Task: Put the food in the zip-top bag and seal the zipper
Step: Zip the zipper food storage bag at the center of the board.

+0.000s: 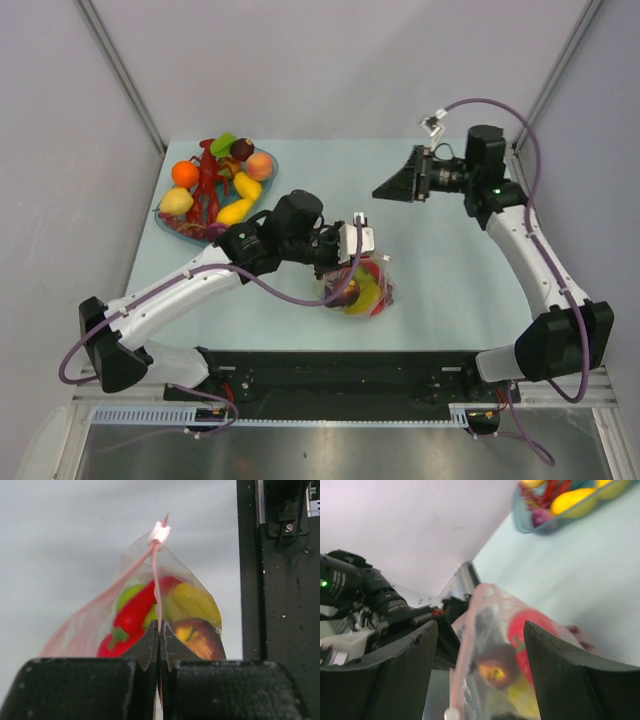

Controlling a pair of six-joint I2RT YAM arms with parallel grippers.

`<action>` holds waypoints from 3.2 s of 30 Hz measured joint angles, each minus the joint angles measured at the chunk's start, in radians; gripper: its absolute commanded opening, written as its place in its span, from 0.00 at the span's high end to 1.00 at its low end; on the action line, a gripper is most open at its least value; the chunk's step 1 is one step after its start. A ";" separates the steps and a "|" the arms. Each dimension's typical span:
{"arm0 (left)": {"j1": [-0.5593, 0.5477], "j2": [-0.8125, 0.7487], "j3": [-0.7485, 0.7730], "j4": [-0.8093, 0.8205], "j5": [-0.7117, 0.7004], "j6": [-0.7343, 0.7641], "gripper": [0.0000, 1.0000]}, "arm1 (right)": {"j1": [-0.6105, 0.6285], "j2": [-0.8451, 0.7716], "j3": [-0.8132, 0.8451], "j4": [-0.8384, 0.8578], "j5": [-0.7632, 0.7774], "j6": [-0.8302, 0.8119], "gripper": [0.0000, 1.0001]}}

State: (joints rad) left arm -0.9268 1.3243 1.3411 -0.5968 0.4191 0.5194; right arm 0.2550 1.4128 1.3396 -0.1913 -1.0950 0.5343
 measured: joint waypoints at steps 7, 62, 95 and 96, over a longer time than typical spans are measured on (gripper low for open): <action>0.097 0.000 -0.041 0.066 0.037 -0.166 1.00 | -0.212 -0.151 0.000 -0.372 0.011 -0.382 0.32; 0.183 -0.054 0.087 0.067 0.133 -0.115 0.35 | 0.166 -0.295 -0.230 -0.204 0.123 -0.907 1.00; 0.094 0.100 0.137 0.102 0.146 -0.030 0.96 | 0.125 -0.323 -0.235 -0.246 0.153 -0.911 1.00; 0.102 0.099 0.134 0.101 0.150 -0.029 0.96 | 0.120 -0.323 -0.236 -0.246 0.151 -0.910 1.00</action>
State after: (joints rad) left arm -0.8249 1.4235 1.4746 -0.4957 0.5686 0.4904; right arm 0.3752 1.0901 1.1034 -0.4370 -0.9436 -0.3759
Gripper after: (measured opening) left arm 0.093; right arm 0.009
